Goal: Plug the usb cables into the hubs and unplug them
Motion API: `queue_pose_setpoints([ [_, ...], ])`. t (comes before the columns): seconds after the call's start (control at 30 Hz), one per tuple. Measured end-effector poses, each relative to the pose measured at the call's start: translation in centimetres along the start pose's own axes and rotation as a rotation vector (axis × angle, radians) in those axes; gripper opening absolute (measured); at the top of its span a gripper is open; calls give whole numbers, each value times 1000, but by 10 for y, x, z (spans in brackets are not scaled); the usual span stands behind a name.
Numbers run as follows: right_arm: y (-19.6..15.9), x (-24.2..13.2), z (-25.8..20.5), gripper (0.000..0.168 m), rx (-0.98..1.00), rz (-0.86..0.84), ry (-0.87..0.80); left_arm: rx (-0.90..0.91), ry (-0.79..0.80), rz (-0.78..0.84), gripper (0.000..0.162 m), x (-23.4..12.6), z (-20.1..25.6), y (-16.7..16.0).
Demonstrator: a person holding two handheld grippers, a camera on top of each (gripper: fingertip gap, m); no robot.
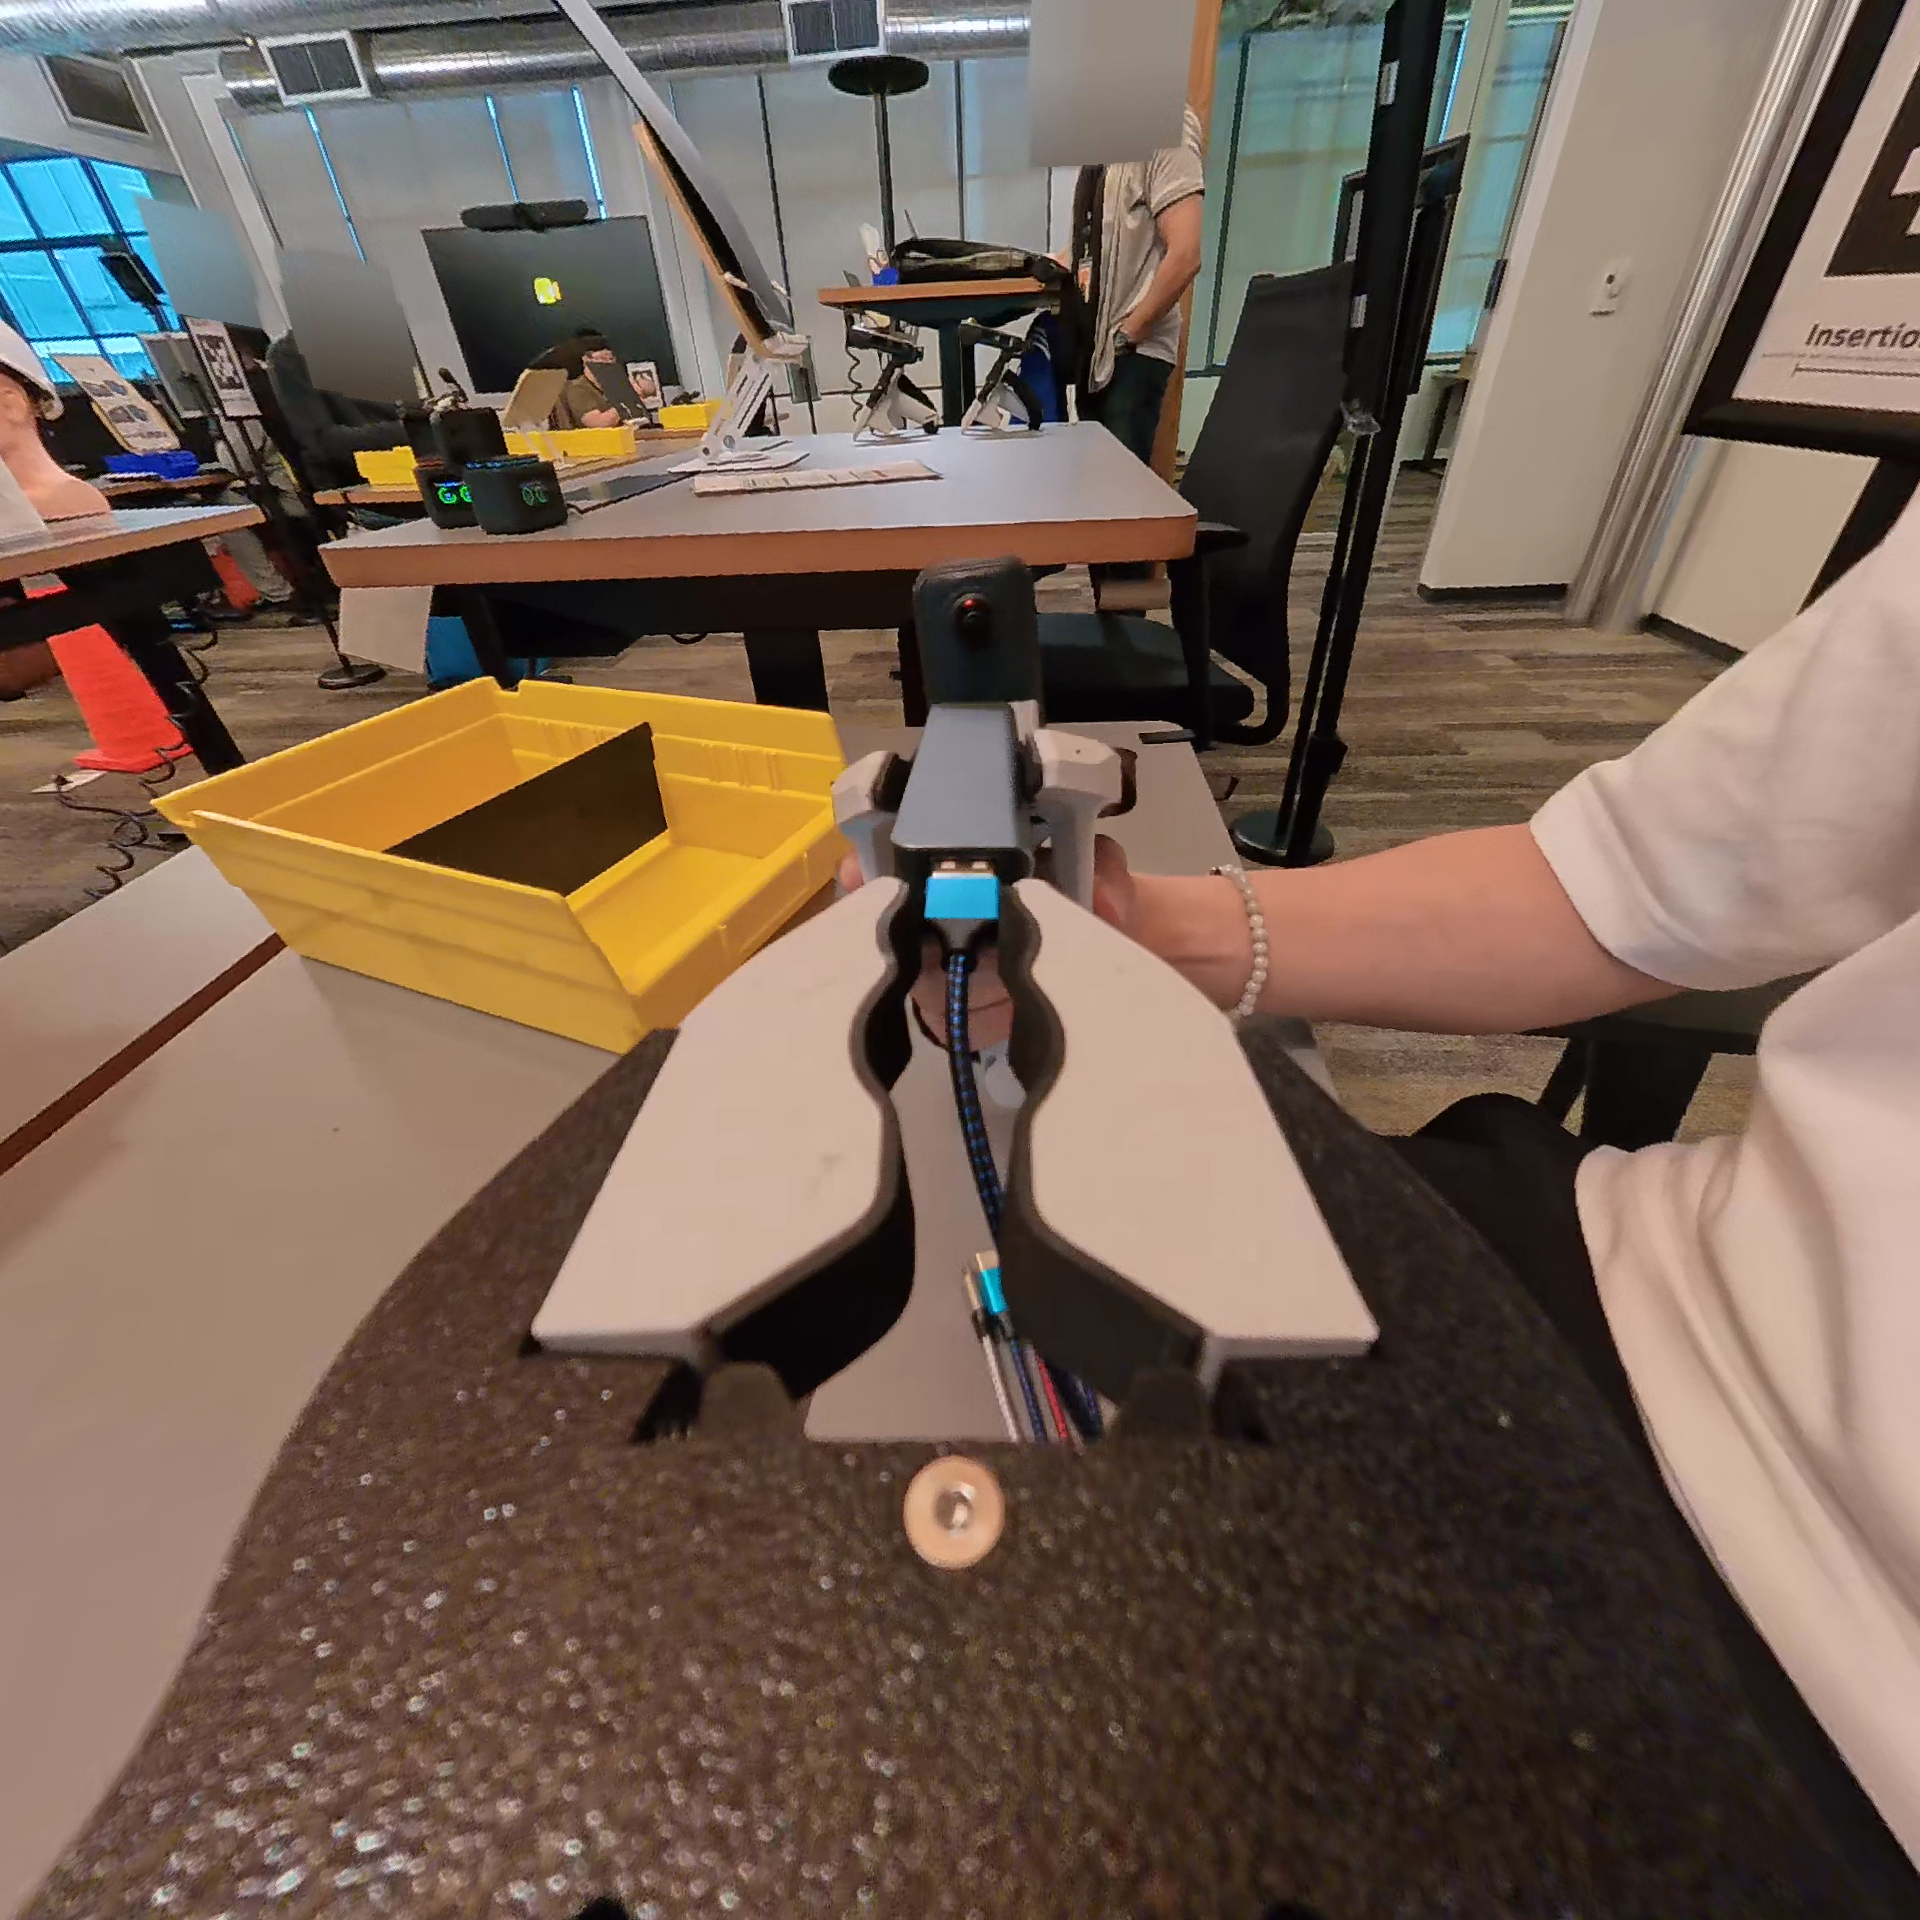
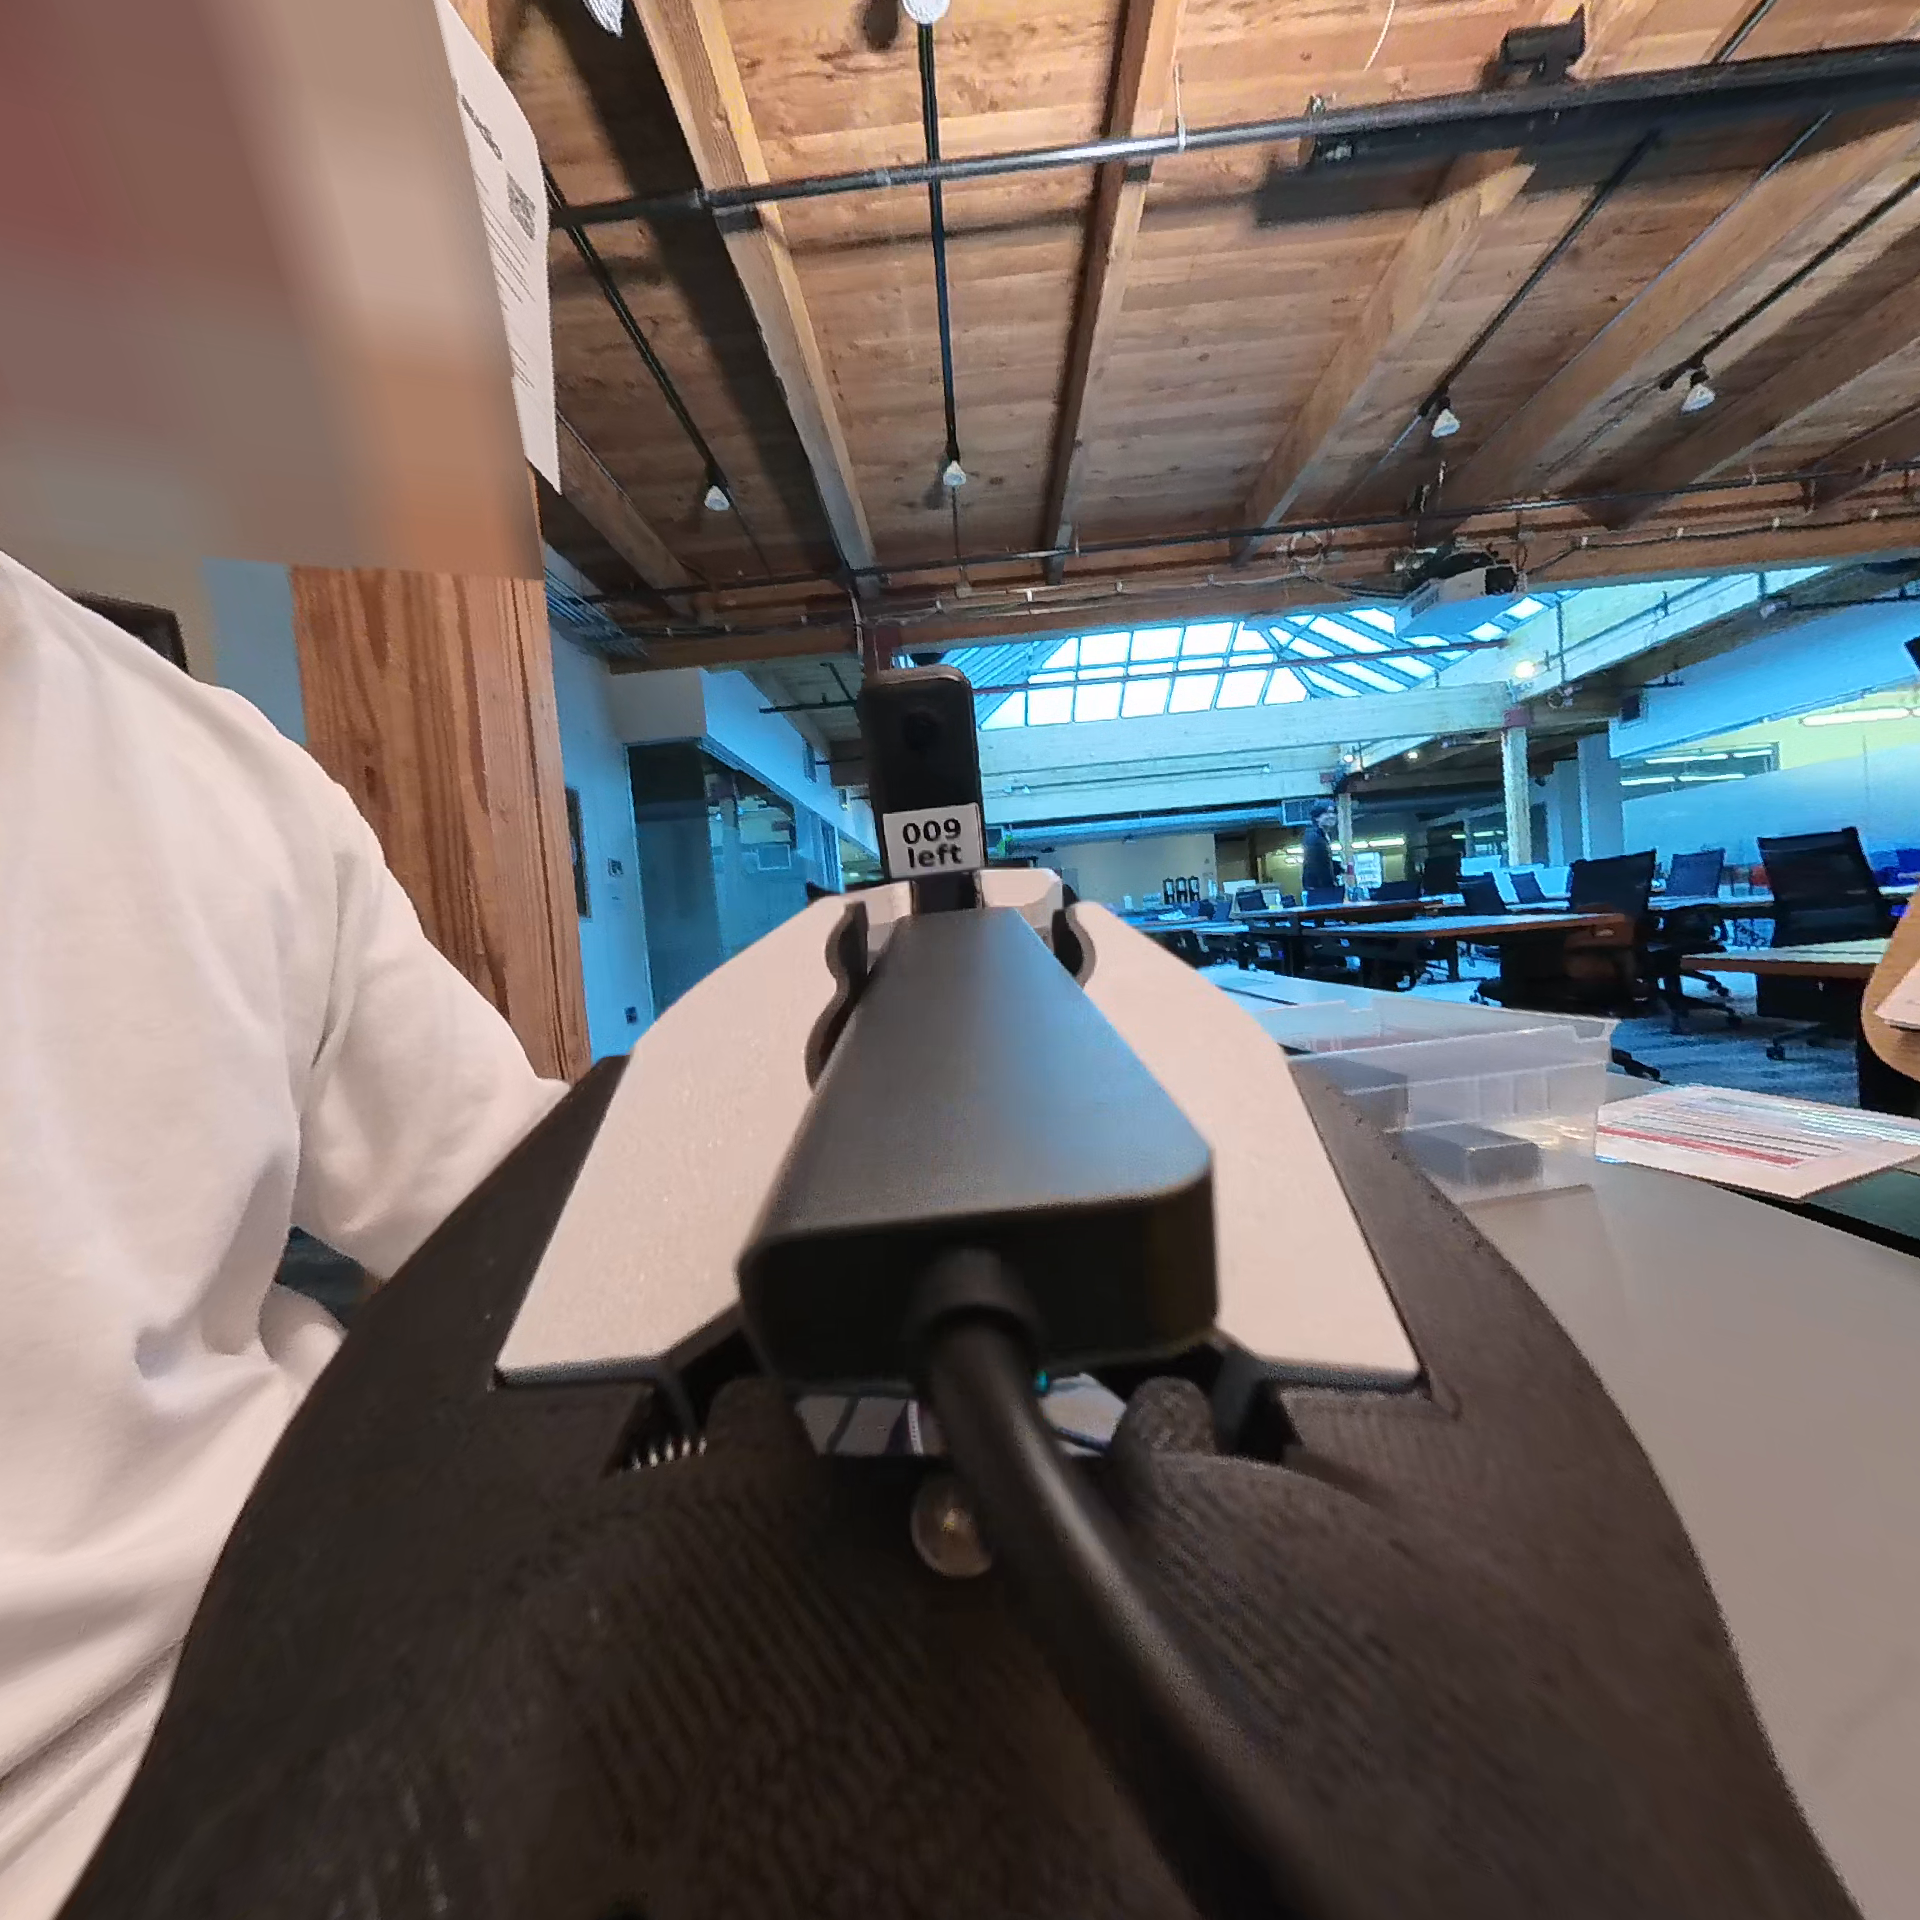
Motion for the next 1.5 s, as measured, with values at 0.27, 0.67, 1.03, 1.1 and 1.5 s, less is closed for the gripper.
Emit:
queue_pose_setpoints([
  [0.27, 5, 6, 0, 36, -22, -17, -50, 4, 34, 40, 13, -2, 1, 9],
  [0.67, 3, 5, -1, 36, 10, -30, -31, 0, 25, 54, 14, 0, 1, 6],
  [1.03, -7, 5, 1, 36, 89, 11, -33, -47, 35, 9, 14, -1, -2, 3],
  [1.1, -8, 4, 2, 36, 84, 7, -40, -42, 55, -10, 14, 0, -3, 2],
  [1.5, -9, 0, 5, 37, 75, -32, -52, -95, 82, -22, 14, 3, -7, -2],
])
Point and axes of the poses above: each gripper's, where its closed fingertips meet, x out along the fingers, y out of its top, z = x × y across the jaws, the point moved 4 cm from there along -x, back along the fingers, and after that the axes turned 7 degrees about -x, right-handed, at the moved point
